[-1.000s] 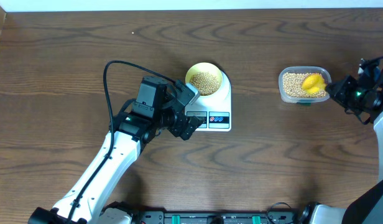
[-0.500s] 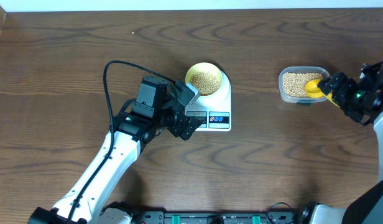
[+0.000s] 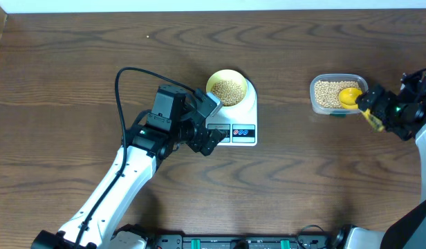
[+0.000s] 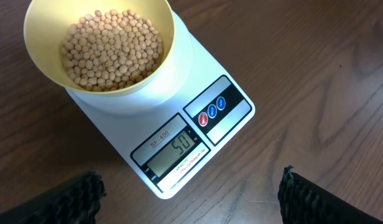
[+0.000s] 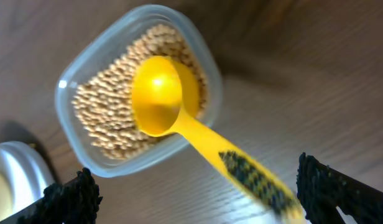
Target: Scoop item into bowl and weigh 50g on scale
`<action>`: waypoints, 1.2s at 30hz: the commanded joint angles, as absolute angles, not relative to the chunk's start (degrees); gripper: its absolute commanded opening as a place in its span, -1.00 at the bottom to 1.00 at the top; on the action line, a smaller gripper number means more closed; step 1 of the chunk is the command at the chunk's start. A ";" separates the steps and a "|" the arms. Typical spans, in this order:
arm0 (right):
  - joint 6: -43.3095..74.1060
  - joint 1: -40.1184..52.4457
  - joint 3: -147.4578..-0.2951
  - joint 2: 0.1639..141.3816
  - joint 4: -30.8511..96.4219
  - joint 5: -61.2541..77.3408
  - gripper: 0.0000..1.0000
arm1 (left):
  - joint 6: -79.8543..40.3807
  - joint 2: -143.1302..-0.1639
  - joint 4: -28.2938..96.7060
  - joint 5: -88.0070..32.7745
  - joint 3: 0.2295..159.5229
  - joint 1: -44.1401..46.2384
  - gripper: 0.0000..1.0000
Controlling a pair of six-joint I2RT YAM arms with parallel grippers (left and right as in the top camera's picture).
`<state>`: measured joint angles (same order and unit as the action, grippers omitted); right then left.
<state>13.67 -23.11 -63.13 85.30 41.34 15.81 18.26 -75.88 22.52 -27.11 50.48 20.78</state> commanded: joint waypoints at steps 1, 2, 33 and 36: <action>10.94 -22.83 -62.96 84.33 42.04 10.28 0.99 | 19.03 -76.36 22.63 -27.83 50.11 20.53 0.84; 10.44 -22.83 -62.96 84.33 42.09 9.93 0.99 | 19.03 -76.36 22.65 -27.83 50.11 20.53 0.84; -16.03 -13.82 -62.98 84.33 39.33 12.34 0.98 | 19.03 -76.36 22.63 -27.83 50.11 20.53 0.84; -16.78 -13.04 -62.98 84.33 38.15 12.34 0.98 | 19.03 -76.36 22.65 -27.83 50.11 20.53 0.84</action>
